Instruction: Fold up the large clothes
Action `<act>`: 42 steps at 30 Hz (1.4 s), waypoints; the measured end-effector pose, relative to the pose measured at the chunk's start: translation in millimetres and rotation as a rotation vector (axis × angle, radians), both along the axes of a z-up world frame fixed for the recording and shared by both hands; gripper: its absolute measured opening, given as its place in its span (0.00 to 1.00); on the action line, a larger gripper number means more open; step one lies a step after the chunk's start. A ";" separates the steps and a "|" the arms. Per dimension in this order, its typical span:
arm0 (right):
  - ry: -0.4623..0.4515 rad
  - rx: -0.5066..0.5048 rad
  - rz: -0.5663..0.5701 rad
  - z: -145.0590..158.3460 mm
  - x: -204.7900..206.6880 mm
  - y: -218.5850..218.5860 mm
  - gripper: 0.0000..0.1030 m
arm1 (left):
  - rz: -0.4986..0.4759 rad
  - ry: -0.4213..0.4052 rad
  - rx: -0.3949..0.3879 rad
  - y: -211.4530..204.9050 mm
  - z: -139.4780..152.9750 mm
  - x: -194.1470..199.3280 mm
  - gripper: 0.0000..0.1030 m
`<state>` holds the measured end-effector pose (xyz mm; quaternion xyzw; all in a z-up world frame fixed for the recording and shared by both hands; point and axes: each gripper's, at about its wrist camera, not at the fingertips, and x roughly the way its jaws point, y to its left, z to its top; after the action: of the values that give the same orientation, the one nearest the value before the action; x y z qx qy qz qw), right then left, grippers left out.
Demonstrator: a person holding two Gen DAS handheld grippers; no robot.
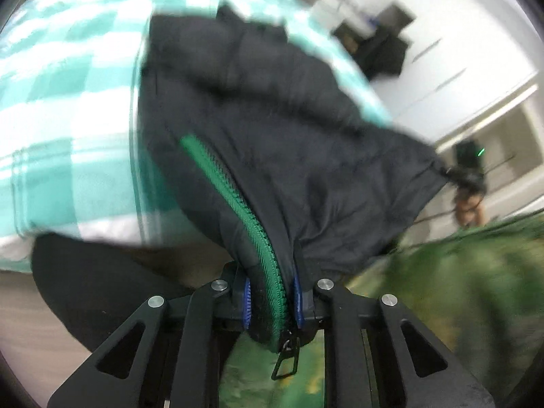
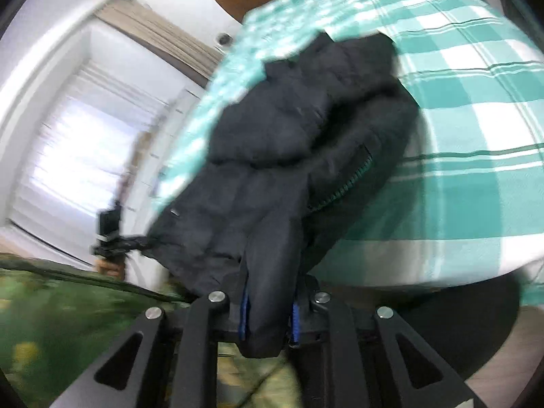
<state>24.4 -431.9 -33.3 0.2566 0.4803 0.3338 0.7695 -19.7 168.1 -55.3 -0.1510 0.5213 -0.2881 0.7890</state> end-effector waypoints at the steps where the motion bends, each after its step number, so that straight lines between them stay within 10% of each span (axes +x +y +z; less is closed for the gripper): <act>1: -0.031 0.037 -0.009 10.0 4.7 -2.8 0.17 | 0.036 -0.040 -0.033 7.9 15.0 5.9 0.16; 6: -0.188 0.161 -0.062 44.0 73.1 -14.2 0.17 | 0.137 -0.209 -0.186 34.2 65.9 65.4 0.16; 10: -0.189 0.165 -0.122 28.3 164.1 -14.1 0.17 | 0.187 -0.269 -0.135 24.5 65.5 149.2 0.17; 17: 0.040 0.129 -0.326 -76.5 296.5 0.5 0.17 | 0.292 -0.101 0.006 -15.3 -25.5 297.1 0.19; 23: 0.169 0.236 -0.440 -116.6 311.6 2.4 0.23 | 0.290 0.042 -0.093 -18.9 -48.1 307.9 0.42; 27: 0.166 0.333 -0.405 -101.2 311.8 -0.7 0.91 | 0.251 0.098 -0.241 -2.1 -21.1 301.2 0.63; 31: 0.095 0.399 -0.370 -66.4 304.7 -9.1 1.00 | 0.241 0.077 -0.330 16.7 2.8 293.5 0.78; 34: -0.013 0.173 -0.322 -35.6 297.5 -2.6 1.00 | 0.227 -0.025 -0.236 30.9 16.4 281.0 0.99; 38: -0.136 -0.335 -0.181 -27.4 312.4 46.5 1.00 | 0.116 -0.037 -0.071 15.9 -6.8 284.4 0.99; 42: -0.104 -0.544 -0.133 -58.7 342.0 81.1 1.00 | 0.110 0.002 0.159 -20.9 -59.7 319.4 0.95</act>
<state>366.4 -350.8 -92.0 0.0540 0.4944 0.1541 0.8538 299.6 147.1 -115.0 -0.1167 0.5343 -0.2021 0.8124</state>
